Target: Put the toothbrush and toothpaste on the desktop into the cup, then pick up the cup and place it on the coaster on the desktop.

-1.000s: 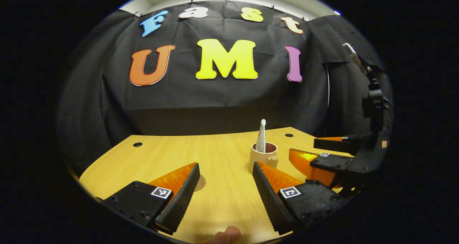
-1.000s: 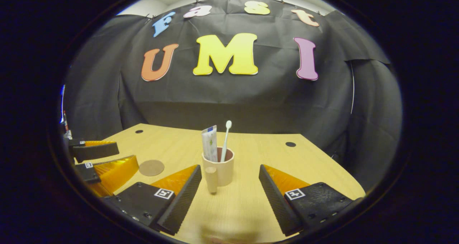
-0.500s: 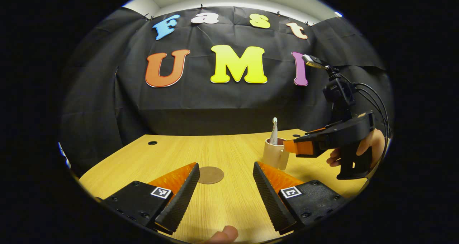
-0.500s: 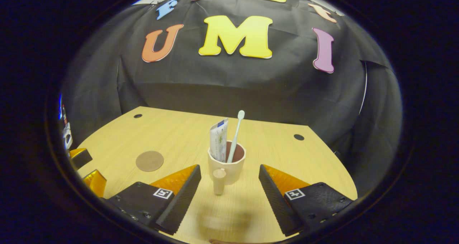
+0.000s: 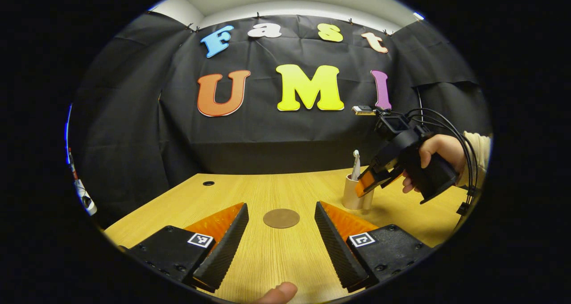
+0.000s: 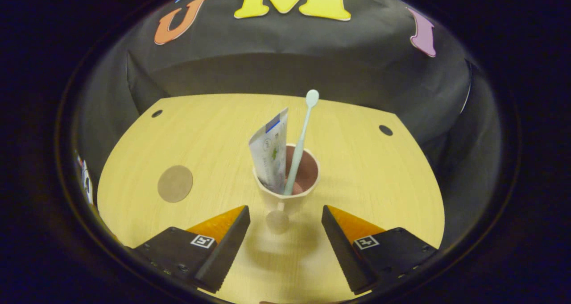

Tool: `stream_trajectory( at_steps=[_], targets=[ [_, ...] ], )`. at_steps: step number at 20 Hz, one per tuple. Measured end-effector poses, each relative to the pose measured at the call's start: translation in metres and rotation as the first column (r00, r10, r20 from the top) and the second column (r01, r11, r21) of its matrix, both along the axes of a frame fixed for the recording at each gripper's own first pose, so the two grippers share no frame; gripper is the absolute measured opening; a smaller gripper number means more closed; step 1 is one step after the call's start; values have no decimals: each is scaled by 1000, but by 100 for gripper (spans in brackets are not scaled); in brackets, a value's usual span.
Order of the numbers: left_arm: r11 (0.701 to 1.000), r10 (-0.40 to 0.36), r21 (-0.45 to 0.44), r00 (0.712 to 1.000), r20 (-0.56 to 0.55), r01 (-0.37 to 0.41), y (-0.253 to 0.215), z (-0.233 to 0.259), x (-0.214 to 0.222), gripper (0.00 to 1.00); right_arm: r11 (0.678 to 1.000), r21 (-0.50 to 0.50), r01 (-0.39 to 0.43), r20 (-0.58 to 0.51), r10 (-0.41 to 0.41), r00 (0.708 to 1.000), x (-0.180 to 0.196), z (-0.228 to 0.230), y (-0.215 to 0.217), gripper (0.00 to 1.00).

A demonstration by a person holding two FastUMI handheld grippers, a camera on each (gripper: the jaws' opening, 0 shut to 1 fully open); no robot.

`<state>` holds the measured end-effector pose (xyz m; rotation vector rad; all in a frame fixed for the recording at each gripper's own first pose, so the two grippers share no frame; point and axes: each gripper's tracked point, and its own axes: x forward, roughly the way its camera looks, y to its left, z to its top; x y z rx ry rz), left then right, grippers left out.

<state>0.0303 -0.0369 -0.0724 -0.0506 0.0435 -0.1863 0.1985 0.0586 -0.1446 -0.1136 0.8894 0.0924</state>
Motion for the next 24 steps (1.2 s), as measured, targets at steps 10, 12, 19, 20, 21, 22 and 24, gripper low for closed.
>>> stream_trajectory(
  at_steps=[10, 12, 19, 20, 21, 22, 24],
  targets=[
    [1000, 12, -22, 1000, -11, -12, 18, -9, -7, 95, 997, -49, 68, -251, -78, 965, 19, -51, -6, 81],
    [1000, 2, -29, 1000, -23, -3, 16, -13, -7, 95, 996, -36, 79, -298, -86, 951, 17, -53, -1, 76],
    [999, -9, -36, 999, -39, 8, 16, -20, -10, 95, 993, -13, 115, -352, -112, 929, 10, -59, -4, 28],
    [999, -10, -35, 999, -39, 9, 16, -20, -11, 95, 994, -22, 108, -353, -109, 929, 10, -59, -6, 29],
    [999, -11, -33, 999, -37, 10, 15, -20, -11, 95, 994, -31, 106, -344, -110, 932, 10, -58, -8, 28],
    [999, -11, -31, 999, -38, 10, 16, -21, -11, 95, 994, -32, 103, -333, -108, 937, 11, -56, -9, 28],
    [999, -14, -35, 999, -40, 12, 14, -22, -11, 95, 995, -27, 100, -307, -103, 946, 11, -46, -10, 29]
  ],
)
